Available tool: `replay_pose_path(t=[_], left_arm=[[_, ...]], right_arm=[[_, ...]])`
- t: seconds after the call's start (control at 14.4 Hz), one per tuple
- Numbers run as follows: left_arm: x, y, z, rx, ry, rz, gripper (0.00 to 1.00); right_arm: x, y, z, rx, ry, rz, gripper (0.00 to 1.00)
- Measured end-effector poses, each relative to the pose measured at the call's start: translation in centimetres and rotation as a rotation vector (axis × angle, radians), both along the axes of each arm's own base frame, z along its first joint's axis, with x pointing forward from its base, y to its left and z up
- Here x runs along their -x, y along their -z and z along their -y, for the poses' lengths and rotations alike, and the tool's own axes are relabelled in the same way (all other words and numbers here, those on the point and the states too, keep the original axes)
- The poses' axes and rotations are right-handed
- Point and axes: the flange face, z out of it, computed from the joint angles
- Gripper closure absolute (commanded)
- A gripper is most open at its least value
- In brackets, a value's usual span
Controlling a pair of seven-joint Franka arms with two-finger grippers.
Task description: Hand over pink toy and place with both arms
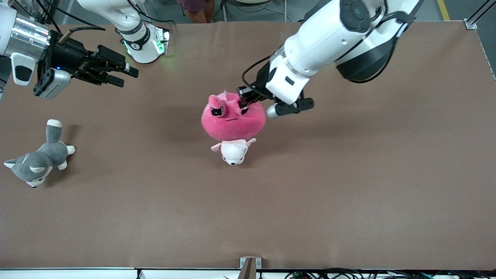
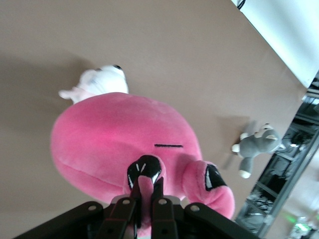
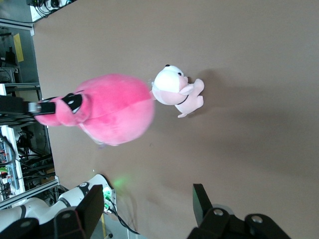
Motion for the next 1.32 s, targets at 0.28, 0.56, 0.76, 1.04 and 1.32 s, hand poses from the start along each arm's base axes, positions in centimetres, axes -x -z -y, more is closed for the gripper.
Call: replay_pose_path(t=[0.28, 0.56, 0.76, 1.04, 1.32], left_arm=[[0.4, 2.9, 3.8, 0.081, -0.071, -0.040, 0.99], [0.1, 3.4, 4.2, 0.092, -0.078, -0.050, 0.99], [0.0, 3.3, 4.2, 0.092, -0.080, -0.050, 0.99], [-0.1, 3.6, 4.2, 0.091, -0.081, -0.054, 0.99], [-0.2, 4.0, 4.2, 0.090, -0.081, -0.060, 0.99]], right_arm=[[-1.7, 1.5, -2.5, -0.025, -0.021, -0.022, 0.20], [-3.2, 3.7, -5.4, -0.020, -0.032, -0.018, 0.20], [-3.7, 5.1, -7.4, -0.015, -0.041, -0.014, 0.20], [-4.0, 5.8, -9.6, -0.015, -0.048, 0.011, 0.20], [-4.3, 6.6, -10.8, -0.013, -0.045, 0.024, 0.21]])
